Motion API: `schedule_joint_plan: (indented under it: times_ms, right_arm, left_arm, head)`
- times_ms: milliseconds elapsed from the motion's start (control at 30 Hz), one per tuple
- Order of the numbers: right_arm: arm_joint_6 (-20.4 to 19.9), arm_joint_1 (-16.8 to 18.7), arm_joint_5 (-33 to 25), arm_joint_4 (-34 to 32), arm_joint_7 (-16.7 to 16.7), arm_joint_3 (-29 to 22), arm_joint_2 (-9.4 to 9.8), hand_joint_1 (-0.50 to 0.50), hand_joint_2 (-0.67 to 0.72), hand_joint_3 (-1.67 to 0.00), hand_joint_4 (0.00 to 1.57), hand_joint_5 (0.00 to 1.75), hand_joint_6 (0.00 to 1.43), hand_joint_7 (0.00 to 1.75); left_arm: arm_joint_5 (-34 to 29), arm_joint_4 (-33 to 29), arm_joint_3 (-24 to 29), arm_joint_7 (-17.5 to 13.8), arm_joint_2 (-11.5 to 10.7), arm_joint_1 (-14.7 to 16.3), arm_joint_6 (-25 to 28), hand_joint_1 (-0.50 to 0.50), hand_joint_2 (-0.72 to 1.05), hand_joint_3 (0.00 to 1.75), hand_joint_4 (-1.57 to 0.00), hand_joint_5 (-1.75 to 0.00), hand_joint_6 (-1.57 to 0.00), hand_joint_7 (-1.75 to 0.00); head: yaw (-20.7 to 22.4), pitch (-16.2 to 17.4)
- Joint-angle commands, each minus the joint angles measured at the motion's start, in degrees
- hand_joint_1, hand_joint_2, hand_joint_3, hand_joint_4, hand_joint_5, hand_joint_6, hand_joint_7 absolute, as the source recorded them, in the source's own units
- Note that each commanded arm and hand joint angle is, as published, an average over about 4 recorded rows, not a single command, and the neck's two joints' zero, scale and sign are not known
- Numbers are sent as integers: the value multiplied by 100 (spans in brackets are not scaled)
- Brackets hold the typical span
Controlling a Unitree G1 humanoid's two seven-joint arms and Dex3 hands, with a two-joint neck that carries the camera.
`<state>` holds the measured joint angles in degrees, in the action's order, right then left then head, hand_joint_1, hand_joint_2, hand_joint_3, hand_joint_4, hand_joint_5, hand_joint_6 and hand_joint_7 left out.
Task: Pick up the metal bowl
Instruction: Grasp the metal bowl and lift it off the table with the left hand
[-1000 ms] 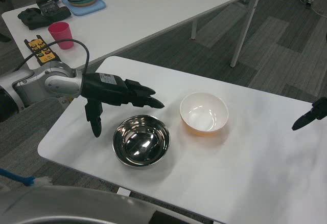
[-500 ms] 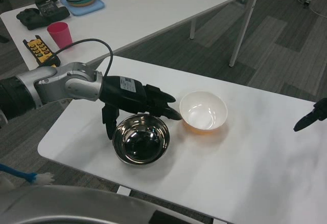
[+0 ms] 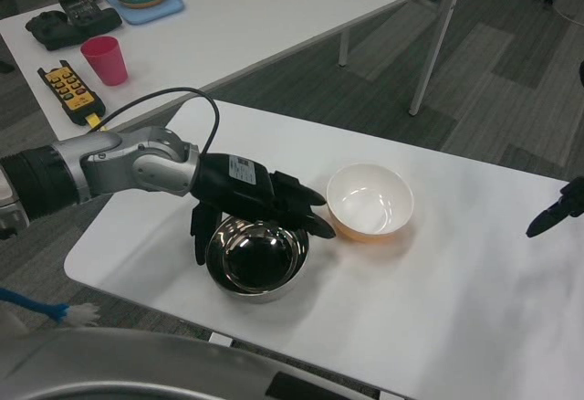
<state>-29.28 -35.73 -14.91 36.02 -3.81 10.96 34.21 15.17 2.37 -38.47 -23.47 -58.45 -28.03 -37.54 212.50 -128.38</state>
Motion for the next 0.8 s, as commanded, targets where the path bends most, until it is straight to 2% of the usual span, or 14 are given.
schedule_joint_plan:
  times_ms: [33, 167, 567, 800]
  right_arm:
    - [-89, -87, -85, 0, 11, 44, 86, -42, 60, 0, 0, 0, 0, 0]
    - [-111, -48, -120, -44, 11, 46, 86, -42, 60, 0, 0, 0, 0, 0]
    - [-122, 22, -171, -130, 11, 33, 77, -42, 60, 0, 0, 0, 0, 0]
    - [-131, 22, -171, -130, 11, 29, 101, -42, 60, 0, 0, 0, 0, 0]
  left_arm:
    - [100, 42, 96, -35, 114, 175, -12, -48, 12, 0, -4, 0, 0, -28]
    - [100, 36, 109, -35, 132, 173, -12, -48, -2, 0, -4, 0, 0, -28]
    - [91, 27, 147, -17, 132, 237, -144, -48, 1, 0, 0, 0, 0, -28]
    - [60, 110, 259, -17, 132, 318, -522, -48, 7, 0, 0, 0, 0, -28]
  head:
    - [51, -19]
    - [31, -10]
    - [-34, -21]
    - [-71, -12]
